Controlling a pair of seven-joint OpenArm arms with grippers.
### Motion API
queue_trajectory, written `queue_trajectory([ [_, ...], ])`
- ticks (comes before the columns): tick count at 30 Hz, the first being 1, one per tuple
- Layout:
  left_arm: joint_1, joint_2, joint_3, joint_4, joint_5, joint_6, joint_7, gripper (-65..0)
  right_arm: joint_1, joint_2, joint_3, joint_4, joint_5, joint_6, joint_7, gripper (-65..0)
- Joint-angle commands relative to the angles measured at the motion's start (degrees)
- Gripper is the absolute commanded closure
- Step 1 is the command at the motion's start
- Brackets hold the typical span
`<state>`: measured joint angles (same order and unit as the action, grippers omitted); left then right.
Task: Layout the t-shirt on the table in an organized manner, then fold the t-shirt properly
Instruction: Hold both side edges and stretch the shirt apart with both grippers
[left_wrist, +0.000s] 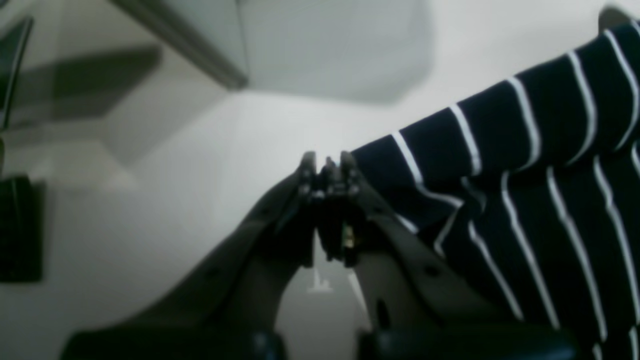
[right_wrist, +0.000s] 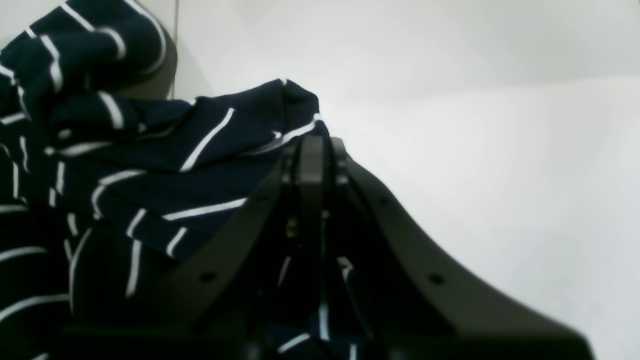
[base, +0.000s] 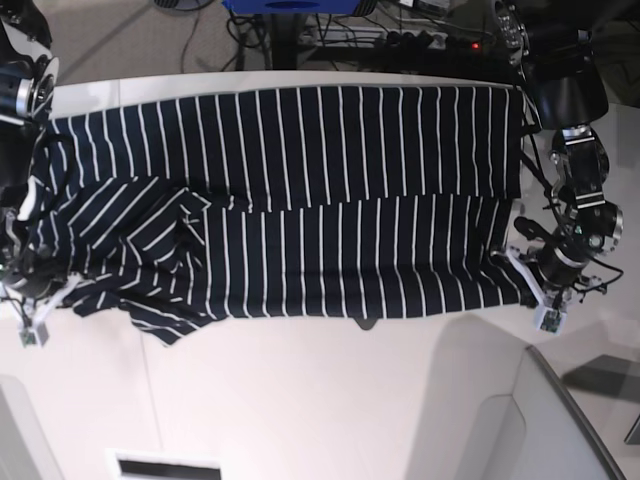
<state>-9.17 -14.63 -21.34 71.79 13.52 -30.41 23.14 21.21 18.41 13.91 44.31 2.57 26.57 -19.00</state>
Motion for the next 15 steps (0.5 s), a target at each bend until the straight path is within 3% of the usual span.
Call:
queue_trajectory([
  [1, -0.6, -1.1, -0.3, 1.1, -0.3, 0.0, -1.0, 0.0, 1.2, 1.1, 0.4, 1.2, 1.6, 0.5, 1.3, 0.0],
  [5, 1.7, -1.1, -2.2, 1.2, -3.0, -2.5, -0.9, 0.0, -0.6, 1.8, 0.3, 1.2, 10.6, 4.2, 1.2, 0.0],
  [9, 4.6, -2.8, -3.5, 1.2, -10.1, -2.5, -0.9, 0.0, -2.4, 2.5, 0.2, 1.2, 11.4, 4.5, 1.1, 0.0],
  [15, 7.0, -5.5, -3.8, 1.0, -15.8, -2.5, -0.9, 0.0, -3.5, 2.8, 2.9, 1.6, 14.8, 5.1, 1.1, 0.0],
])
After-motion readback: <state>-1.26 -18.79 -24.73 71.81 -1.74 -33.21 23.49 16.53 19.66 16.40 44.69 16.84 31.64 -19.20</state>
